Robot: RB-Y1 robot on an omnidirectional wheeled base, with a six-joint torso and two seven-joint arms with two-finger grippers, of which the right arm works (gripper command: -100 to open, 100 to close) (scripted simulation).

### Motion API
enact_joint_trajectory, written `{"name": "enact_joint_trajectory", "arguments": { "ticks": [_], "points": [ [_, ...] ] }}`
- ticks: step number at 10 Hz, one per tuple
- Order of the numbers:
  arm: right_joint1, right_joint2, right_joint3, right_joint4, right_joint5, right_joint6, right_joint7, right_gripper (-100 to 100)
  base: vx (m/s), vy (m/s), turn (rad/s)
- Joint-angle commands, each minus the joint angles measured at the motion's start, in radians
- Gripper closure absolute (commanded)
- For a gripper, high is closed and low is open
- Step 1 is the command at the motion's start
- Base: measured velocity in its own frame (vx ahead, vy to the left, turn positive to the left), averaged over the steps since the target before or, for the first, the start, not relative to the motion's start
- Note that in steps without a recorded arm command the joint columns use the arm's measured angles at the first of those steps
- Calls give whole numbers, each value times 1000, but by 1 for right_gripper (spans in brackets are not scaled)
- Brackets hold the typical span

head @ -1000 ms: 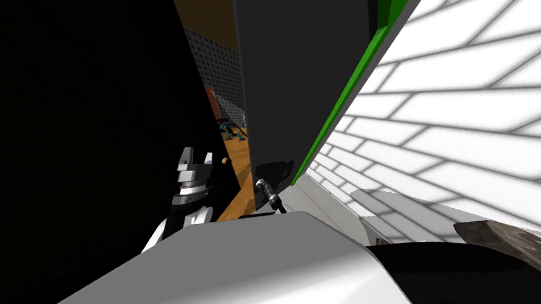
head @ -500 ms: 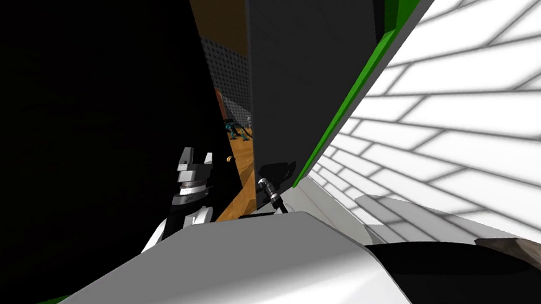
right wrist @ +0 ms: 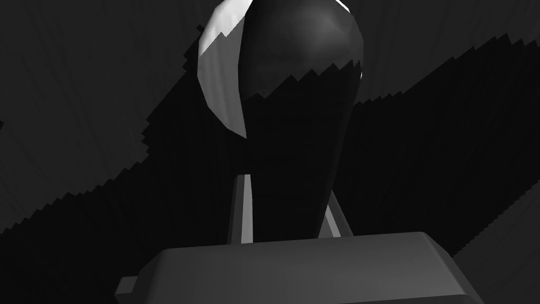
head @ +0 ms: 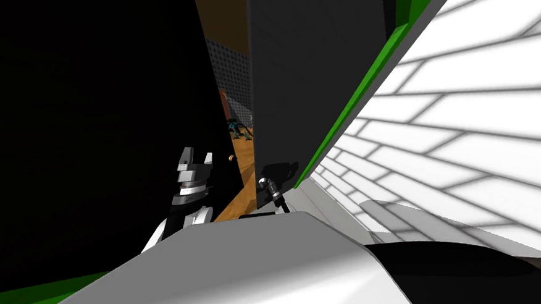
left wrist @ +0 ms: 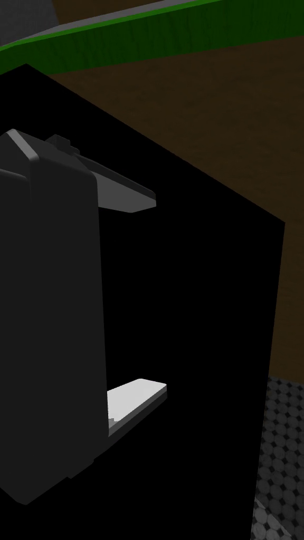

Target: Push the door open

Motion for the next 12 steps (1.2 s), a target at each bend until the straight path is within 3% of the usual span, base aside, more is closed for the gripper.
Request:
{"name": "enact_joint_trajectory", "arguments": {
  "ticks": [1,9,12],
  "points": [
    [-6,-9,-36,-11,-15,-4,19,100,0,-38,109],
    [-25,-11,-108,16,-51,-20,60,100,-3,-24,76],
    [-37,-10,-154,34,-74,-30,86,100,-3,-30,112]
  ]
}}
